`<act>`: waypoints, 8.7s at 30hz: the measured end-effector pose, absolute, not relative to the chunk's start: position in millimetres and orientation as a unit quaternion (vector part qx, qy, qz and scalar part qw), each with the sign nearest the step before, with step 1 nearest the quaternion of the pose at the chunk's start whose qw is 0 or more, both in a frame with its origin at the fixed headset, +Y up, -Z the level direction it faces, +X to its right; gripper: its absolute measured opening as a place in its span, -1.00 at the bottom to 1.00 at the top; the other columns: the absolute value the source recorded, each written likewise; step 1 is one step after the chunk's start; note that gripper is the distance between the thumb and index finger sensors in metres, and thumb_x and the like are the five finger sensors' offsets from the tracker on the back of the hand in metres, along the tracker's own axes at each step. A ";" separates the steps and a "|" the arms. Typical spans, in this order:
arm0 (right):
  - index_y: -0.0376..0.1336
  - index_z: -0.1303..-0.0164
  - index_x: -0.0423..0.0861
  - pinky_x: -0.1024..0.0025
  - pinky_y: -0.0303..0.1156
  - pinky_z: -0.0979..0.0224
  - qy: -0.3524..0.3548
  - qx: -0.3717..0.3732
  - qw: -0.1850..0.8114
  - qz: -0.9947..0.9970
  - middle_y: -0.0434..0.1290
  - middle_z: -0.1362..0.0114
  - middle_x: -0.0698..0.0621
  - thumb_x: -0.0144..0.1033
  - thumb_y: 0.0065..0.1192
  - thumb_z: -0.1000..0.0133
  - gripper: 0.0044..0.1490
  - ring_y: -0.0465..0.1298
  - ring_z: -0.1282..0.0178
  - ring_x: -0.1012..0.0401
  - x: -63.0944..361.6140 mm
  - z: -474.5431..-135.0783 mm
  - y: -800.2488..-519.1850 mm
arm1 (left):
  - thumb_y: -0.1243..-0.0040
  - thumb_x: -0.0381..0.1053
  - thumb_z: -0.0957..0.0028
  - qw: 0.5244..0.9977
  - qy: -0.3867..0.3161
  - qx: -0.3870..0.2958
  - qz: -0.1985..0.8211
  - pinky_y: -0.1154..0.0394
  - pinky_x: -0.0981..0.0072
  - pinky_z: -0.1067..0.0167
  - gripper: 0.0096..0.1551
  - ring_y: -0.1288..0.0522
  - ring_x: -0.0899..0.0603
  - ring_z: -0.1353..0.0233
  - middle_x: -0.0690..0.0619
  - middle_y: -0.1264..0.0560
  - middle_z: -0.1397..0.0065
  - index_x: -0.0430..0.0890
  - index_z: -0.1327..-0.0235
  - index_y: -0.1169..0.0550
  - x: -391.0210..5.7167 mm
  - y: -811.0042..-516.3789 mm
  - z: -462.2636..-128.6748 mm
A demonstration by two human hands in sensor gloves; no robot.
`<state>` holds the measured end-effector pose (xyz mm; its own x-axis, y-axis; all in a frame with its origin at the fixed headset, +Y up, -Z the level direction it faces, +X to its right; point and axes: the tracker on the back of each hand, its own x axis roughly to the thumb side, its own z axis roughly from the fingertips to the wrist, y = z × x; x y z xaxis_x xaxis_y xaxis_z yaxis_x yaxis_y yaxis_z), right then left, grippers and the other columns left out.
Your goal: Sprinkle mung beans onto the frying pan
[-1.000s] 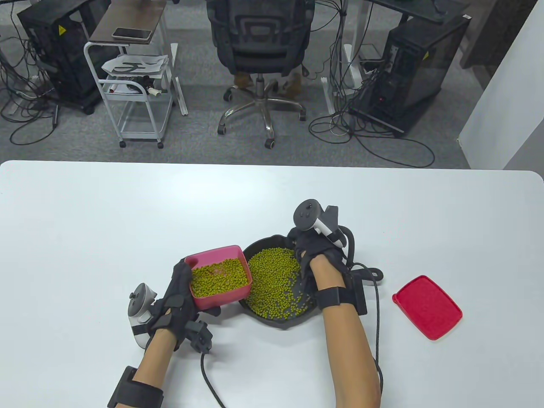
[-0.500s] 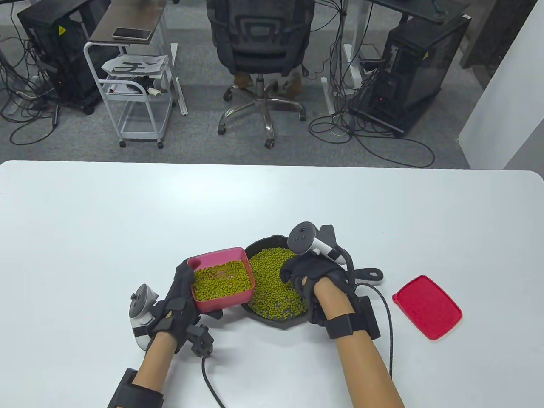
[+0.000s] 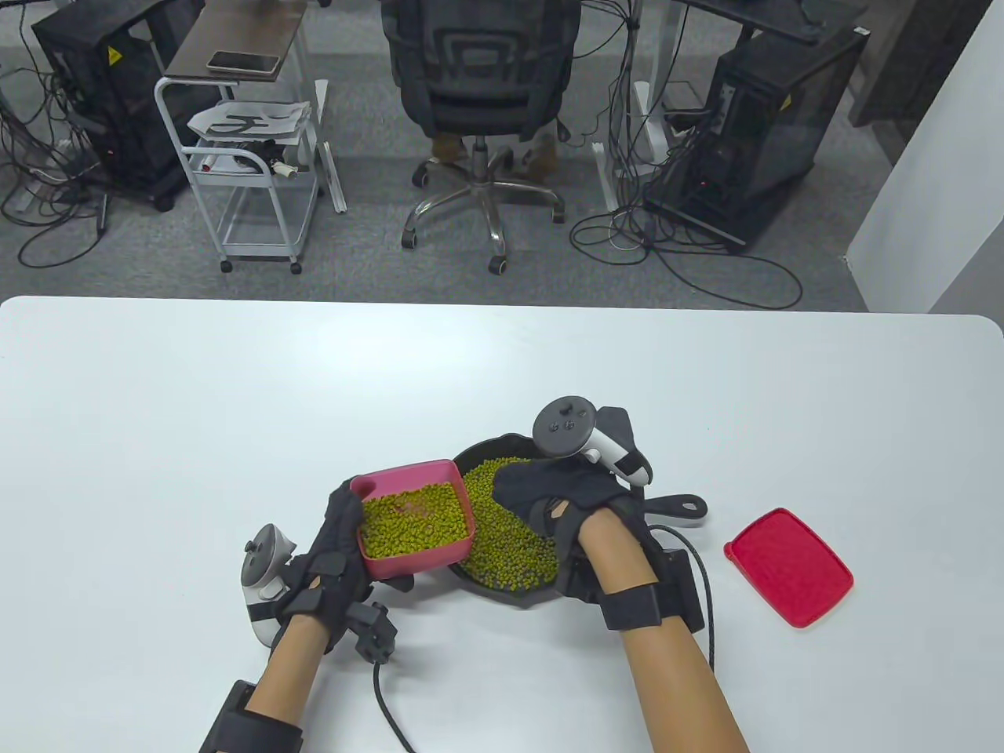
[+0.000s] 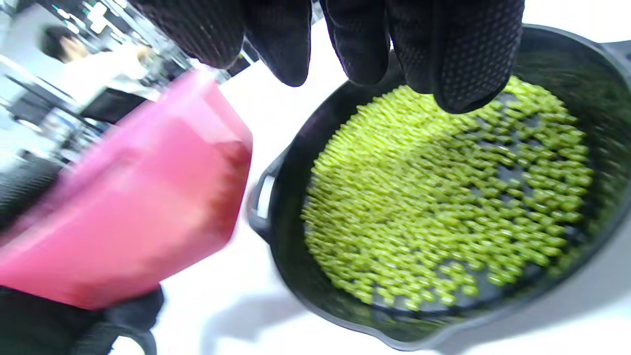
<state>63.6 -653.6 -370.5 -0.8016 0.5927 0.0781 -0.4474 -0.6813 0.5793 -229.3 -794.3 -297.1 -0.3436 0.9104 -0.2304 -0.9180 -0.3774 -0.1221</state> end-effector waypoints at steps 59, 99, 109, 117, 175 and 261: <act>0.46 -0.15 -0.05 0.42 0.71 0.13 0.177 0.178 0.333 0.909 0.53 -0.34 -0.15 -0.55 0.58 -0.04 -0.54 0.60 -0.03 -0.17 -19.6 -371.8 -620.6 | 0.19 0.53 -0.17 0.563 0.028 -0.123 0.817 -0.69 -0.05 0.18 -0.05 -0.55 -0.39 -0.18 -0.30 -0.07 -0.62 0.07 -0.63 0.12 -232.8 -790.8 -298.2; 0.44 -0.22 -0.03 0.32 0.71 -0.02 0.151 -0.033 0.208 0.966 0.48 -0.42 -0.17 -0.62 0.37 -0.13 -0.55 0.56 -0.16 -0.20 81.3 -435.9 -697.8 | 0.22 0.53 -0.17 0.532 0.036 -0.105 0.840 -0.69 -0.03 0.18 -0.04 -0.56 -0.38 -0.18 -0.30 -0.08 -0.61 0.07 -0.63 0.12 -249.8 -784.1 -299.7; 0.30 -0.45 -0.05 0.04 0.58 -0.28 0.225 0.001 0.203 0.953 0.30 -0.62 -0.26 -0.34 0.31 -0.22 -0.45 0.39 -0.44 -0.30 92.1 -420.7 -704.8 | 0.21 0.53 -0.17 0.540 0.034 -0.111 0.834 -0.69 -0.03 0.18 -0.04 -0.56 -0.38 -0.18 -0.31 -0.08 -0.61 0.06 -0.63 0.12 -247.2 -785.0 -299.5; 0.21 -0.57 -0.06 -0.17 0.45 -0.35 0.276 -0.001 0.244 0.930 0.17 -0.70 -0.34 -0.07 0.16 -0.27 -0.33 0.23 -0.53 -0.38 96.5 -411.7 -700.2 | 0.21 0.53 -0.17 0.545 0.027 -0.117 0.830 -0.69 -0.04 0.18 -0.05 -0.56 -0.38 -0.18 -0.31 -0.08 -0.61 0.06 -0.63 0.11 -244.9 -785.8 -299.5; 0.43 -0.14 -0.05 0.44 0.72 0.16 0.224 0.181 0.239 0.927 0.54 -0.33 -0.12 -0.53 0.61 -0.03 -0.52 0.59 -0.02 -0.16 -67.1 -351.9 -671.3 | 0.29 0.50 -0.16 0.561 -0.001 -0.127 0.818 -0.67 -0.08 0.15 -0.07 -0.51 -0.41 -0.21 -0.29 0.00 -0.64 0.08 -0.61 0.18 -206.3 -788.7 -289.3; 0.14 -0.66 -0.07 -0.30 0.26 -0.46 0.300 0.077 0.295 0.904 0.04 -0.77 -0.37 0.04 0.21 -0.25 -0.20 0.05 -0.62 -0.41 129.3 -376.5 -654.9 | 0.27 0.51 -0.17 0.538 0.003 -0.134 0.832 -0.69 -0.04 0.17 -0.07 -0.54 -0.39 -0.19 -0.30 -0.05 -0.63 0.07 -0.63 0.14 -229.3 -785.3 -295.3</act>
